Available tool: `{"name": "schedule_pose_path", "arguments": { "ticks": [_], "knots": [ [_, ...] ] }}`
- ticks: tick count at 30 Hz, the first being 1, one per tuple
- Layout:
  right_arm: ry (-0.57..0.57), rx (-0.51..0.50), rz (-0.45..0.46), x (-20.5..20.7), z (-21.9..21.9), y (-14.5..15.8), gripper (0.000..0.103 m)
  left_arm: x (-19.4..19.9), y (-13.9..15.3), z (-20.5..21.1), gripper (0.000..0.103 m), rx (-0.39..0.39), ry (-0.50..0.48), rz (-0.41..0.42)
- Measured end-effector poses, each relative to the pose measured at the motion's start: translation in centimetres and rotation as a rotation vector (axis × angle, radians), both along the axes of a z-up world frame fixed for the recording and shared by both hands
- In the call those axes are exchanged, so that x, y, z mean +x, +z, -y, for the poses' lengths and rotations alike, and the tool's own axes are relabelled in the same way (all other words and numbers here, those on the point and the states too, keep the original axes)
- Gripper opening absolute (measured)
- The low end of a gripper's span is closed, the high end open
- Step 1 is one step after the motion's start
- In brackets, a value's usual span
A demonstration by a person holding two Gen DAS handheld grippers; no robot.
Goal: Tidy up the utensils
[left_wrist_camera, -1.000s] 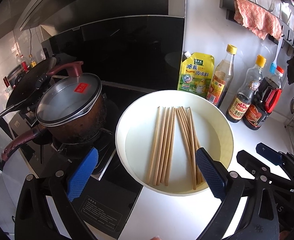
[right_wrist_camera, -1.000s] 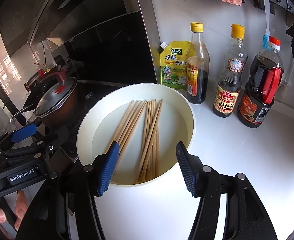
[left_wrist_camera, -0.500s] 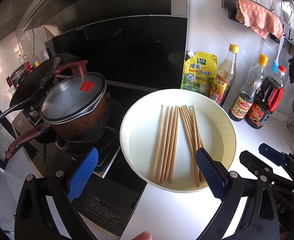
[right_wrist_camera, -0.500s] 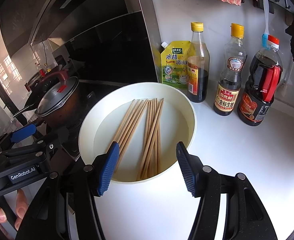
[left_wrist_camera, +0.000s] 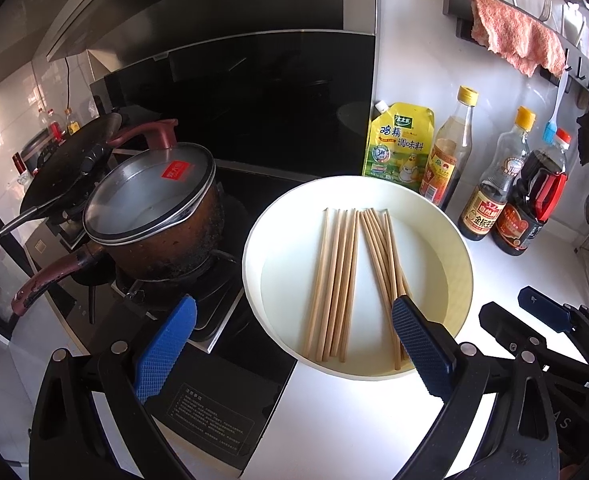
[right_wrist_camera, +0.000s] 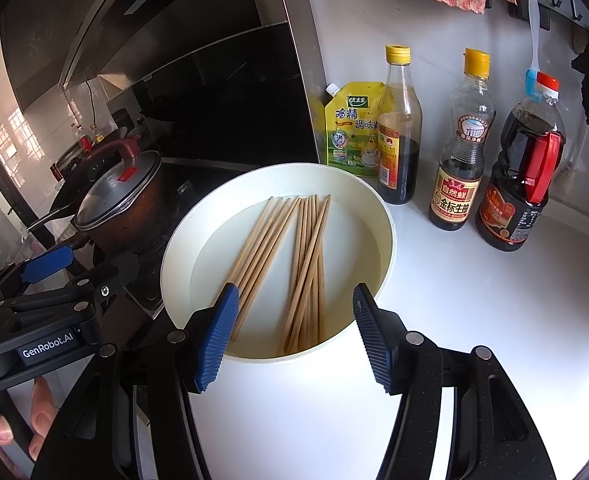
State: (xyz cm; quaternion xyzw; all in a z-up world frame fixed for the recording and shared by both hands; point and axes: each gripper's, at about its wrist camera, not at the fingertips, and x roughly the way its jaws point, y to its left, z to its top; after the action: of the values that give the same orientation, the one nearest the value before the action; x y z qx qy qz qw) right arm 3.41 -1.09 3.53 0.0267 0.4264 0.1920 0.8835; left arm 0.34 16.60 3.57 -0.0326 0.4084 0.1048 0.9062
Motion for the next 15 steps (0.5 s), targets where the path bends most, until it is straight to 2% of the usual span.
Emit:
{"name": "schedule_pose_path", "arguments": {
  "ticks": [15],
  "knots": [
    [-0.004, -0.001, -0.001, -0.42, -0.03, 0.17, 0.057, -0.22, -0.10, 0.16, 0.096, -0.008, -0.004, -0.005]
  ]
}}
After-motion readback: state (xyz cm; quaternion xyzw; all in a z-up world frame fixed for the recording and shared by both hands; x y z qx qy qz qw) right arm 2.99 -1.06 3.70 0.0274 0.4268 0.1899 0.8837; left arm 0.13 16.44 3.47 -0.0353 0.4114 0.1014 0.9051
